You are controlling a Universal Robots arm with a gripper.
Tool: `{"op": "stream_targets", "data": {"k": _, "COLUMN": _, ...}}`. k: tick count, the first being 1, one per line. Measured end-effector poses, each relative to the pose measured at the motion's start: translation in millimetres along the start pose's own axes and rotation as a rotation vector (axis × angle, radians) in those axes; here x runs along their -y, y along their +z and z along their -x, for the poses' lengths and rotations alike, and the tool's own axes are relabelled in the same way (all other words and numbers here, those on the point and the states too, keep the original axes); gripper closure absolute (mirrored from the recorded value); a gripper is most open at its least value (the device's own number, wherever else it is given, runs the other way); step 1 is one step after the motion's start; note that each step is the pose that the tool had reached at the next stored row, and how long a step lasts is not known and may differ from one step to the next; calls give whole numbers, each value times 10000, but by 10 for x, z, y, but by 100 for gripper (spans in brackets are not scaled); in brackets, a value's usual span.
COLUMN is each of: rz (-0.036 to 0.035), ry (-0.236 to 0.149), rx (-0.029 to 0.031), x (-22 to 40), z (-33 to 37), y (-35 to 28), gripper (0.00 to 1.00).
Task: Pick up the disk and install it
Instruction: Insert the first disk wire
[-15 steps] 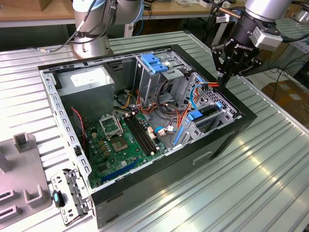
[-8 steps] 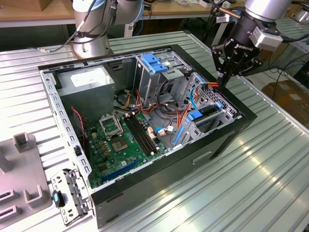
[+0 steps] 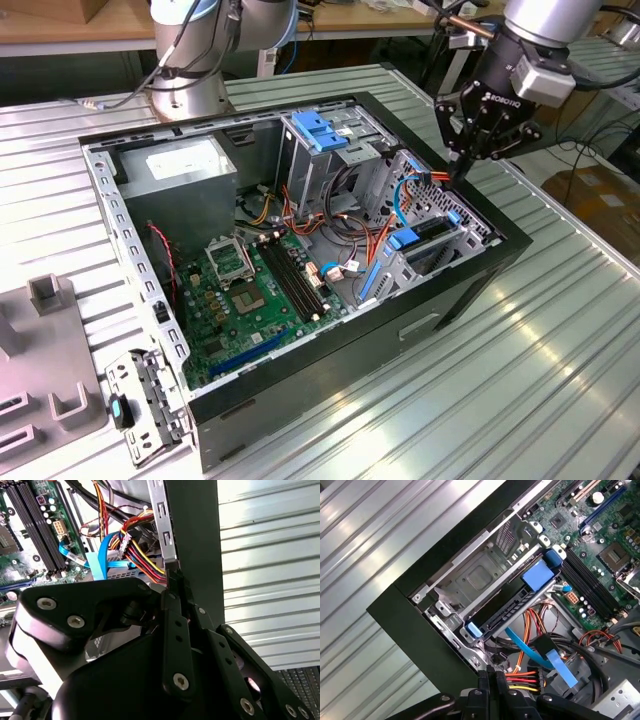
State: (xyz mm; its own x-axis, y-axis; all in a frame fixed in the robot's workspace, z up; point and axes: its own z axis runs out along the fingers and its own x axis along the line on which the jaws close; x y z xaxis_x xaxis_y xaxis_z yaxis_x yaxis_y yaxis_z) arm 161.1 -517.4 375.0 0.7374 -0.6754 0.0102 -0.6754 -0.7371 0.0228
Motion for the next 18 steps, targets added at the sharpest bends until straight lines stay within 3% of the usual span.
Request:
{"op": "stream_targets", "data": {"k": 5, "rz": 9, "ry": 812, "rx": 19, "x": -1, "z": 1, "y": 20, "gripper": 83}}
{"op": "stream_targets", "data": {"k": 11, "rz": 11, "ry": 1060, "rx": 24, "x": -36, "z": 39, "y": 25, "gripper": 83}}
{"op": "stream_targets", "data": {"k": 18, "rz": 22, "ry": 2044, "rx": 47, "x": -36, "z": 41, "y": 33, "gripper": 83}}
